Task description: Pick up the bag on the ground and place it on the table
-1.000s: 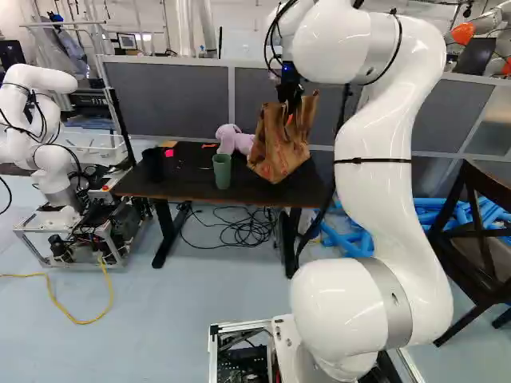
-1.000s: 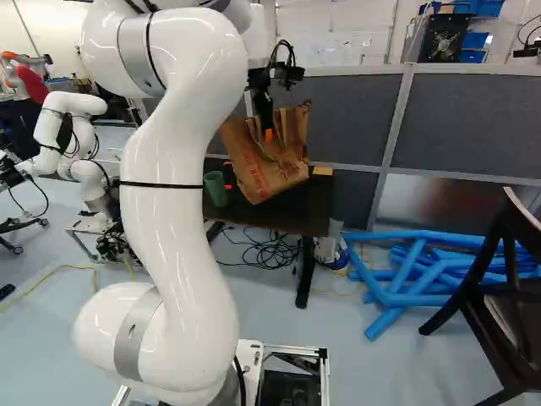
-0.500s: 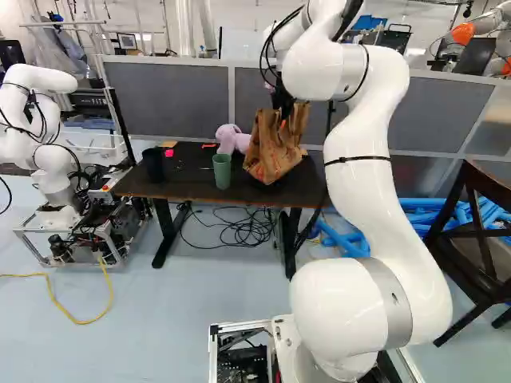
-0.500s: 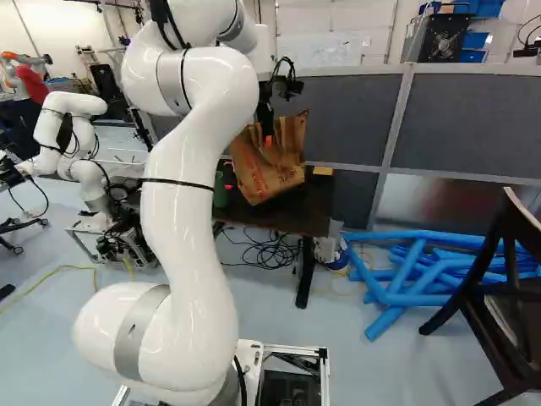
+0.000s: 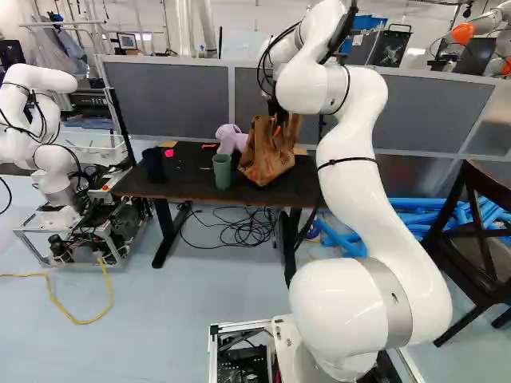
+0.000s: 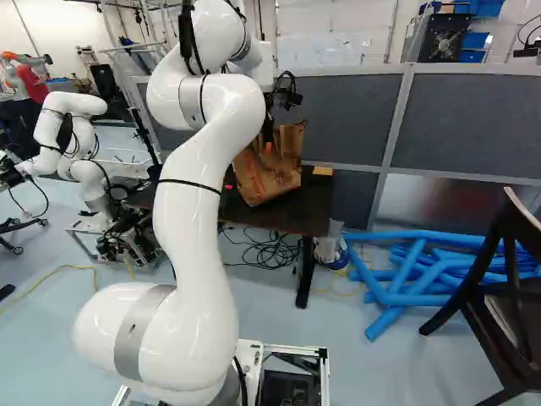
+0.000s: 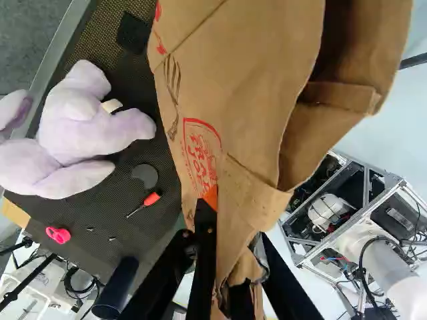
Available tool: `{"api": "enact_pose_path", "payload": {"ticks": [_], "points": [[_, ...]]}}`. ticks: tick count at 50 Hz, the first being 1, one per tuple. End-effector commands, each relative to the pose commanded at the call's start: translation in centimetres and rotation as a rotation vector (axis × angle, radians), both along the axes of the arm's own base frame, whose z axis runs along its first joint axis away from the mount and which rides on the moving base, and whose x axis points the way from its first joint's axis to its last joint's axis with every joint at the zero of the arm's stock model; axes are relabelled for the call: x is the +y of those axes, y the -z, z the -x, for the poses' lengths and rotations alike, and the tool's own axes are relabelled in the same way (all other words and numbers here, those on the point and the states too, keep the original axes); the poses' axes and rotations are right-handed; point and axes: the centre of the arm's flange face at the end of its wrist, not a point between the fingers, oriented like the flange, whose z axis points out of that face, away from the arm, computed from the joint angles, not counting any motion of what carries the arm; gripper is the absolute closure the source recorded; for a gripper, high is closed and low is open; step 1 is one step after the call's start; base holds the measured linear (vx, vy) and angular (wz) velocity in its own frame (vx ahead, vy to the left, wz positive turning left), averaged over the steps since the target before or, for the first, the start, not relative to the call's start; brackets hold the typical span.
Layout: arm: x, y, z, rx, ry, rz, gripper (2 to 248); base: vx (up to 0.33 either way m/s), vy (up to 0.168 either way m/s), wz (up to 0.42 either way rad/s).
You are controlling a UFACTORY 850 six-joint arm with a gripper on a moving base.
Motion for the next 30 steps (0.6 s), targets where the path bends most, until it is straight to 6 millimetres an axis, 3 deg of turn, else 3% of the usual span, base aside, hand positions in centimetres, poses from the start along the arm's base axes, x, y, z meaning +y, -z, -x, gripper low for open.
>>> {"api": "enact_pose_path", "payload": {"ticks": [30], "points": [[-0.7,4.9,-0.6,0.081,0.003,0.011,229,0.0,0.0,0.0]]}}
